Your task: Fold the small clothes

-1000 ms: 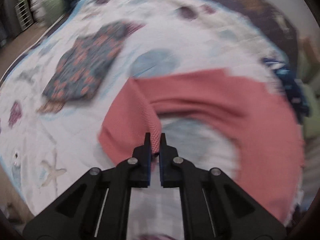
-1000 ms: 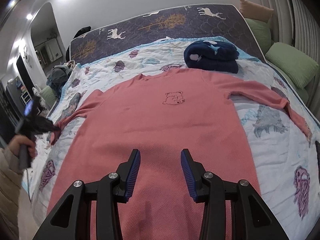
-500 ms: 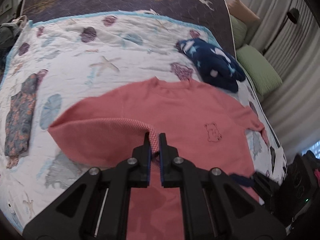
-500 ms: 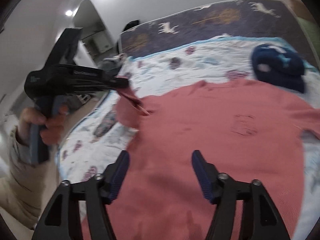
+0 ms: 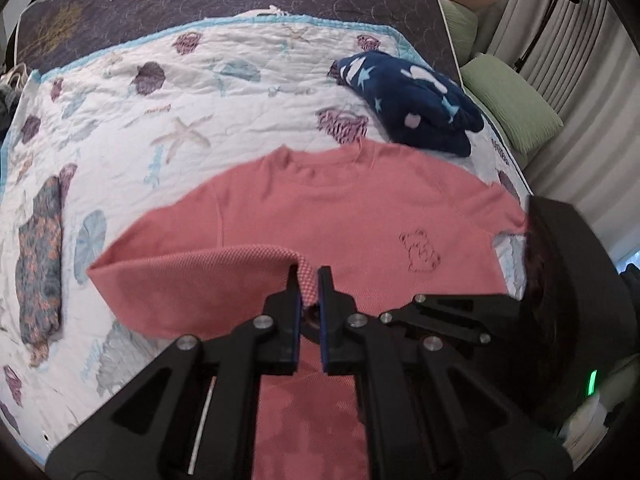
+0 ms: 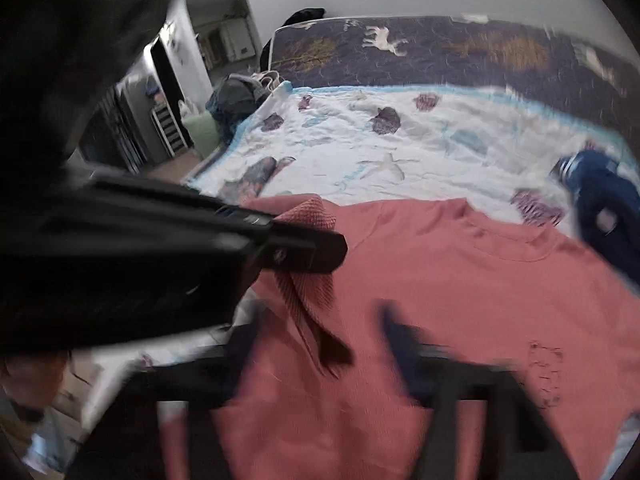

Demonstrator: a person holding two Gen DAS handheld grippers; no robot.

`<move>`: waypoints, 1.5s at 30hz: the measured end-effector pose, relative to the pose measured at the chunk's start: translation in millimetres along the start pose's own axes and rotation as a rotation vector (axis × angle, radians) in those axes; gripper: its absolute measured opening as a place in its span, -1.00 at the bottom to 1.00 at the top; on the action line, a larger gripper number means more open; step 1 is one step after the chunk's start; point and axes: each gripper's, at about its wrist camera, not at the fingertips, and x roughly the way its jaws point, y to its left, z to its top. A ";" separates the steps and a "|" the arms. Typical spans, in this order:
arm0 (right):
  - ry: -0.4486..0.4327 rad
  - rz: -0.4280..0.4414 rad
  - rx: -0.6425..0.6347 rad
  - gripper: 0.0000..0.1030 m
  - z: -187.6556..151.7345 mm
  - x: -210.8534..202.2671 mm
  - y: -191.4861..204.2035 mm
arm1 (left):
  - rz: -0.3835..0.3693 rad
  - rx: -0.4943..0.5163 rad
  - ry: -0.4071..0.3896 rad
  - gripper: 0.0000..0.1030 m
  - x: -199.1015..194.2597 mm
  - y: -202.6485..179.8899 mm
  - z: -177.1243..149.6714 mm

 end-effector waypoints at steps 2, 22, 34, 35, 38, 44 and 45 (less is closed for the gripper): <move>-0.008 0.057 0.129 -0.93 6.1 -4.5 -19.5 | -0.014 0.005 -0.026 -0.80 -5.3 -6.4 13.3; -0.093 -0.090 0.593 -0.93 -29.2 -81.8 -186.6 | 0.263 0.074 -0.063 0.30 42.0 43.2 -47.7; -0.211 -0.034 0.634 -0.93 -35.5 -118.9 -197.0 | 0.375 -0.015 -0.035 0.30 72.6 89.2 -73.0; -0.202 -0.061 0.634 -0.93 -37.8 -119.5 -197.8 | 0.415 -0.011 -0.030 0.30 76.4 90.3 -74.9; -0.163 -0.097 0.680 -0.93 -52.5 -114.4 -209.0 | 0.444 -0.048 -0.020 0.30 78.5 98.3 -79.1; -0.141 -0.143 0.736 -0.91 -78.6 -114.3 -229.3 | 0.411 -0.099 -0.007 0.30 73.3 111.5 -90.7; -0.117 -0.179 0.729 -0.87 -80.4 -112.5 -232.3 | 0.381 -0.111 -0.010 0.30 70.7 111.6 -92.9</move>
